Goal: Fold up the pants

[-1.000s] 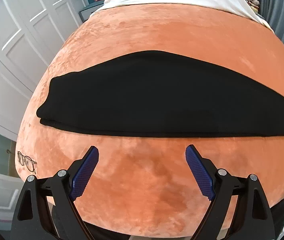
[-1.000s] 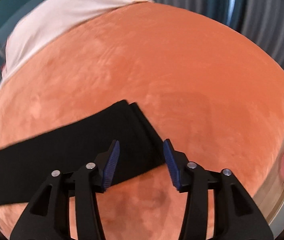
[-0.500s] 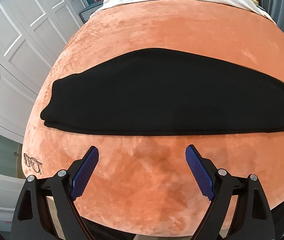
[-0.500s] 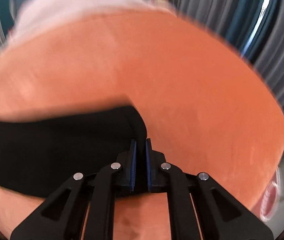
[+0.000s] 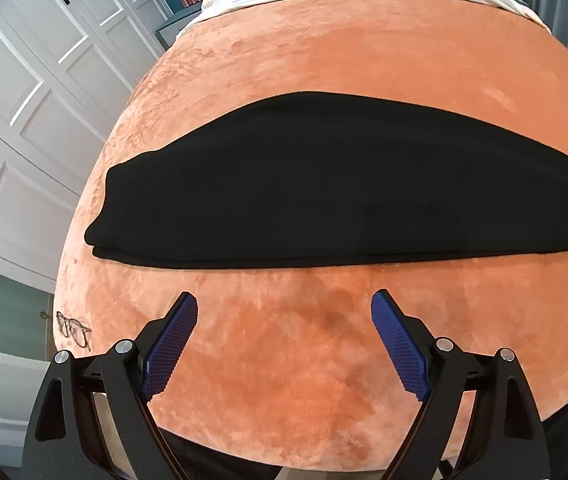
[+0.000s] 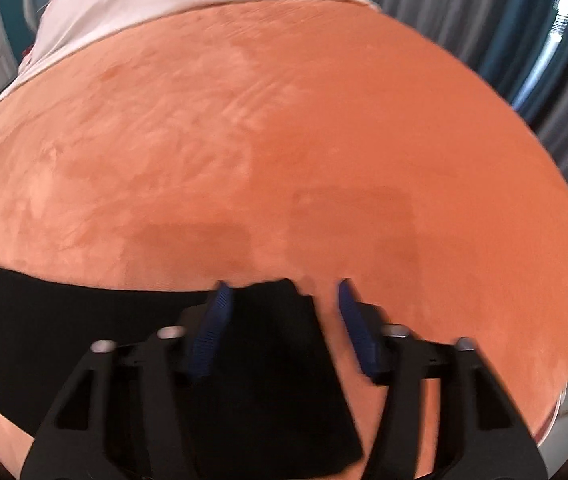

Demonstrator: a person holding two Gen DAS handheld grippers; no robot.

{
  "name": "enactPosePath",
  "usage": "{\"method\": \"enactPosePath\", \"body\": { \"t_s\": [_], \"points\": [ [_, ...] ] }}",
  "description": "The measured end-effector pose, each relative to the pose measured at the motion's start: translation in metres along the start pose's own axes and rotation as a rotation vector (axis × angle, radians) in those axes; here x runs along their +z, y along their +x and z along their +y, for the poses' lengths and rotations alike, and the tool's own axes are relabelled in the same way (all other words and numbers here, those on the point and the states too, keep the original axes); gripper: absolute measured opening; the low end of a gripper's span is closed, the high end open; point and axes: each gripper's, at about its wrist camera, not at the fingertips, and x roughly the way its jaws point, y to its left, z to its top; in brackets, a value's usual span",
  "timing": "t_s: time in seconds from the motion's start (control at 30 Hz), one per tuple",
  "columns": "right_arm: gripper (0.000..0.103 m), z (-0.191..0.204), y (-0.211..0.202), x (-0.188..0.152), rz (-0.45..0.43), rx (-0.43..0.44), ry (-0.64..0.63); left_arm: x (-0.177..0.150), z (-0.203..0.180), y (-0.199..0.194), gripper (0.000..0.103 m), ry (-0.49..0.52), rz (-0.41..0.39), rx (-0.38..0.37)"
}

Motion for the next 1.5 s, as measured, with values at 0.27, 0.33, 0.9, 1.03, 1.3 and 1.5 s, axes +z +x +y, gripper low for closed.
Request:
{"method": "enactPosePath", "body": {
  "t_s": [0.27, 0.33, 0.9, 1.03, 1.3, 1.5],
  "points": [
    [0.000, -0.053, 0.014, -0.018, 0.029, -0.152, 0.072, 0.006, -0.004, 0.004, 0.086, 0.024, 0.005, 0.022],
    [0.002, -0.076, -0.006, -0.031, -0.013, -0.002, 0.202, 0.006, -0.005, 0.002, 0.086, 0.025, 0.000, 0.021],
    [0.031, 0.021, -0.015, -0.048, -0.015, 0.092, -0.035, -0.009, -0.033, -0.012, 0.086, 0.080, -0.005, 0.004],
    [0.030, -0.010, -0.022, -0.067, -0.013, 0.179, 0.105, -0.008, -0.031, -0.012, 0.086, 0.078, -0.010, -0.002],
    [0.036, -0.033, -0.045, -0.080, -0.098, 0.261, 0.254, -0.008, -0.036, -0.011, 0.086, 0.048, 0.025, -0.077],
    [0.036, -0.035, -0.032, -0.082, -0.071, 0.211, 0.242, -0.006, -0.043, -0.011, 0.086, 0.040, 0.032, -0.122]
  ]
}}
